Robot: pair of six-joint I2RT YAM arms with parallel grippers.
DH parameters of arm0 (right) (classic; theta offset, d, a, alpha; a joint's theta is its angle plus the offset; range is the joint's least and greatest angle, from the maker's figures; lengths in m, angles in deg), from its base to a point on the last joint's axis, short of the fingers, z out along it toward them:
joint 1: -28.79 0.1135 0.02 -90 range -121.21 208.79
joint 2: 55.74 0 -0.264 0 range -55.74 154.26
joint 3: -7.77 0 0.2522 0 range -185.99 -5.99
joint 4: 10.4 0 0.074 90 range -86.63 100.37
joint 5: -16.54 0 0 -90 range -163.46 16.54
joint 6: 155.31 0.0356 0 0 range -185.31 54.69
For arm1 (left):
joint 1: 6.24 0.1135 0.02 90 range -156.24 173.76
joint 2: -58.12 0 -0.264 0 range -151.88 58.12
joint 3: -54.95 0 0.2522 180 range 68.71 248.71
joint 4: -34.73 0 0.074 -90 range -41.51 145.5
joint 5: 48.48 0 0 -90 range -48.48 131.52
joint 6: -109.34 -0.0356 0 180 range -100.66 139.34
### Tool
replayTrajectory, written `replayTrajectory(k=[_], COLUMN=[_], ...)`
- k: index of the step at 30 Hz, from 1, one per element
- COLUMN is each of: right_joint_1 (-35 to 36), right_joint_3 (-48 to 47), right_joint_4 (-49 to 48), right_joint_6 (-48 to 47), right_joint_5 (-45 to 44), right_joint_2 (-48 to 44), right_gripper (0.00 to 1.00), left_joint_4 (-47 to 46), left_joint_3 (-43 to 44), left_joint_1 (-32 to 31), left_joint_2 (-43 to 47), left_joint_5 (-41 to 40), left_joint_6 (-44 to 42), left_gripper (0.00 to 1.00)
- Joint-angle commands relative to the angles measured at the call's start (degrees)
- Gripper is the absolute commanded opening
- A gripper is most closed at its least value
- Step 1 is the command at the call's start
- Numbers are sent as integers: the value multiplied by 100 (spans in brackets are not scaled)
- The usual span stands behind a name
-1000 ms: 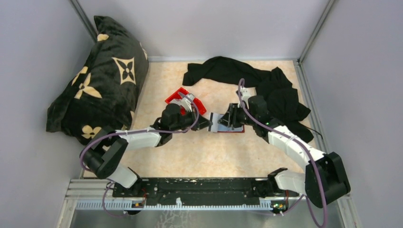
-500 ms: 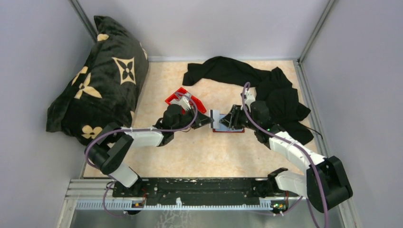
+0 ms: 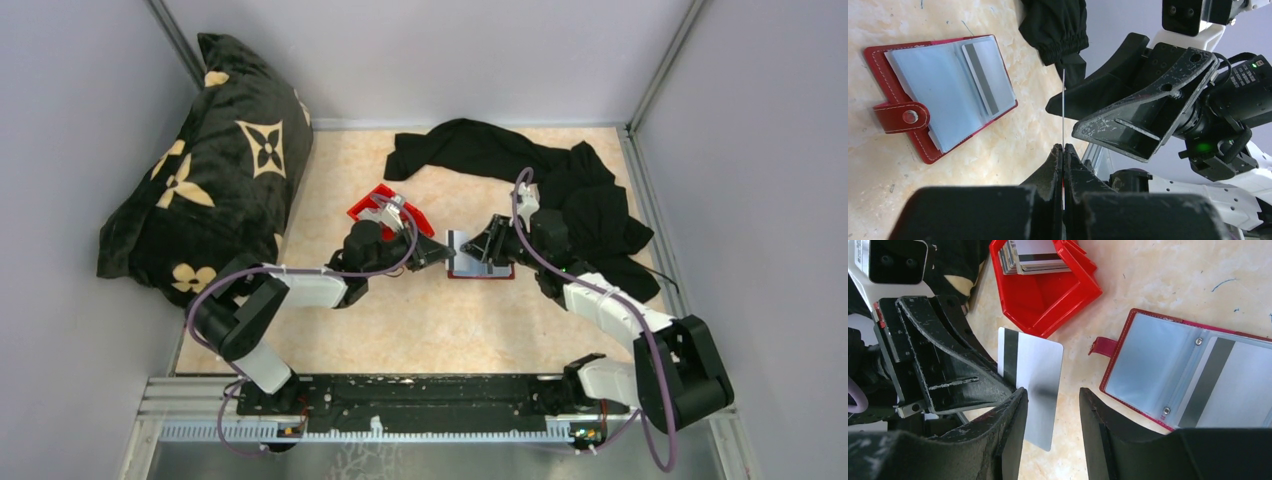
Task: Put the credit cards into the card holder
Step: Pick up the credit card from the storage box.
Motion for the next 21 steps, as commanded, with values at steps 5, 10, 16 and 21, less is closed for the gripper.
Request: replayTrajectory(k=[5,10,16,21], right_joint_1=[-157,-301,-476,-565], right_joint_3=[163,442,677,704], right_joint_4=[-1126,-2014,-2775,-2674], right_joint_6=[471,992,1421,1432], right_joint_5=[627,1107,1458,1457], right_joint_2=[339,553,718,598], right_gripper=[40,32,0,0], left_joint_4=[-796,-1155,-1443,-1278], left_joint_3=[-6,-12,-101,-285], left_joint_1=[8,14,47,142], left_joint_2=[-311,-579,-757,-661], left_joint_5=[287,328,348,95], left_joint_6=[397,619,775,739], left_gripper=[0,0,7,41])
